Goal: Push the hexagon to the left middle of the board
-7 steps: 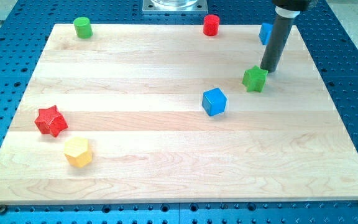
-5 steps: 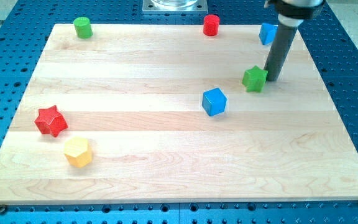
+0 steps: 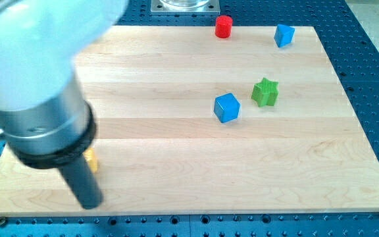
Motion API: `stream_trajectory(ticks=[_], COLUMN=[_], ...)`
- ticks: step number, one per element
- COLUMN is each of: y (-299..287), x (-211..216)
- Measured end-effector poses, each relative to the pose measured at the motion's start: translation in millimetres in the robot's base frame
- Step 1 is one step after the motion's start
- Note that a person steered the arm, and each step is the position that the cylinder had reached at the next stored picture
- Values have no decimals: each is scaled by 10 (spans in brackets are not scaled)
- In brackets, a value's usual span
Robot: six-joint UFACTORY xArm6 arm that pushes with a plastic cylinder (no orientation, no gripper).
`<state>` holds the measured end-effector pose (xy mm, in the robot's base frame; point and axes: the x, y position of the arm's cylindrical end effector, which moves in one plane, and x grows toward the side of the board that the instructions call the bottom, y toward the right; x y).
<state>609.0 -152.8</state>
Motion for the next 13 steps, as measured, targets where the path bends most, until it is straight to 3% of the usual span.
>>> stream_trajectory(ticks=[5,7,9,10,11,12,13], y=[-89,-25,-167,-11,-195,-628,-689], x=[-1075,-577,-1446,-1545,-1753,-1753,-1777])
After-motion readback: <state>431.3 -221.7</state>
